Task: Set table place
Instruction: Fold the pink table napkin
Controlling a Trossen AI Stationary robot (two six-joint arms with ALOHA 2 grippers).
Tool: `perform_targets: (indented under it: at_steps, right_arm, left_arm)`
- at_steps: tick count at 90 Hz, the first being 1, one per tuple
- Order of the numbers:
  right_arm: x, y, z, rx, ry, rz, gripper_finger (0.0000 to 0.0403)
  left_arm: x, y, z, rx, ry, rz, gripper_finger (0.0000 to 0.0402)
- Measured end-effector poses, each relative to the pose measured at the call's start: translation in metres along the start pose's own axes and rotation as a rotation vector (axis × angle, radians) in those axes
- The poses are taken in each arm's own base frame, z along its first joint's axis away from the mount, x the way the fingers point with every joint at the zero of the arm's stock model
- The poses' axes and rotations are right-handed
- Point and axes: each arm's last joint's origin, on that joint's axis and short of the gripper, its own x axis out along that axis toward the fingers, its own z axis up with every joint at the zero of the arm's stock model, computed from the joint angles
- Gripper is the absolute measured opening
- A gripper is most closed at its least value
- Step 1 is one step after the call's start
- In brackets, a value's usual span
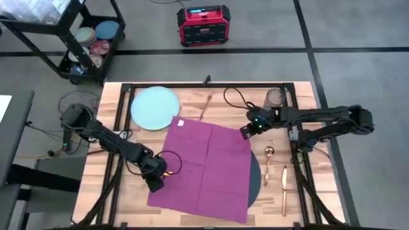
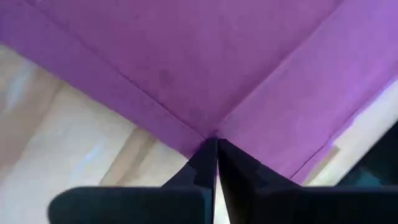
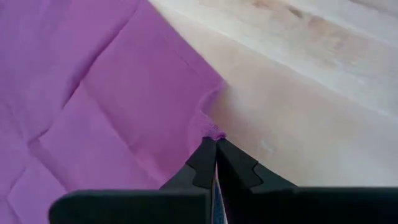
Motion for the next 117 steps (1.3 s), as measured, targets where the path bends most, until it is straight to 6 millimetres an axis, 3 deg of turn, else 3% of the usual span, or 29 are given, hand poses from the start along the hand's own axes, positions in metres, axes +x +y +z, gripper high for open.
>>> perform_targets:
  at_steps: [35, 101, 117]
  right_arm:
    - [-0.020, 0.011, -0.025, 0.019, 0.031, 0.047, 0.0000]
    - [-0.041, 0.045, -0.106, 0.147, 0.085, 0.125, 0.0000]
    - [-0.046, 0.051, -0.114, 0.167, 0.057, 0.170, 0.0000]
  left_arm:
    - [-0.039, 0.046, 0.009, -0.072, -0.091, 0.243, 0.0000]
    - [-0.072, 0.100, 0.064, -0.090, -0.276, 0.193, 0.0000]
    - [-0.094, 0.105, 0.080, -0.072, -0.362, 0.203, 0.0000]
